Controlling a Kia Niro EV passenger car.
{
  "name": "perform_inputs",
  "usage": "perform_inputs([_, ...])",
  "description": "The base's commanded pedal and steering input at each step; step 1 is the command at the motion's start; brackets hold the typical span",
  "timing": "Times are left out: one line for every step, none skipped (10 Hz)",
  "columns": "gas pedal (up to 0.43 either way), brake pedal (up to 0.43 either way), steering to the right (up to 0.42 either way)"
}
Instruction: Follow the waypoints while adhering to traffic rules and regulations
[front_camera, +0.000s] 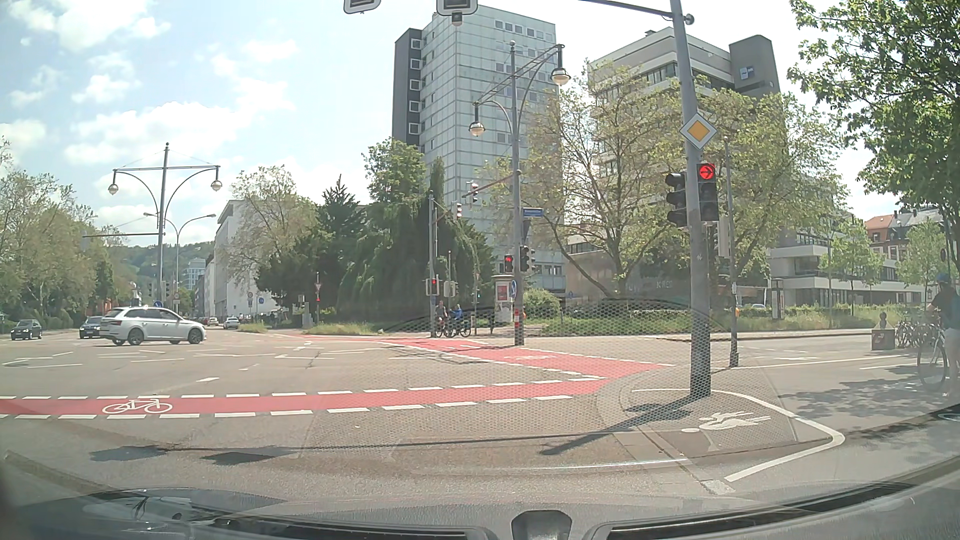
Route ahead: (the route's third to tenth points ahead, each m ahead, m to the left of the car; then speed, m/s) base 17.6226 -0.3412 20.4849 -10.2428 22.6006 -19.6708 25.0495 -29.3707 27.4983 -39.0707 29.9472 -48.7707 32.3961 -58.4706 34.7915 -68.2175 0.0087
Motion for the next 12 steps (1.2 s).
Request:
perform_inputs([0.000, 0.244, -0.041])
perform_inputs([0.000, 0.250, -0.041])
perform_inputs([0.000, 0.250, -0.041])
perform_inputs([0.000, 0.244, -0.041])
perform_inputs([0.000, 0.244, -0.041])
perform_inputs([0.000, 0.244, -0.041])
perform_inputs([0.000, 0.250, -0.041])
perform_inputs([0.000, 0.250, -0.041])
perform_inputs([0.000, 0.244, -0.041])
perform_inputs([0.000, 0.250, -0.041])
perform_inputs([0.000, 0.244, -0.041])
perform_inputs([0.000, 0.250, -0.041])
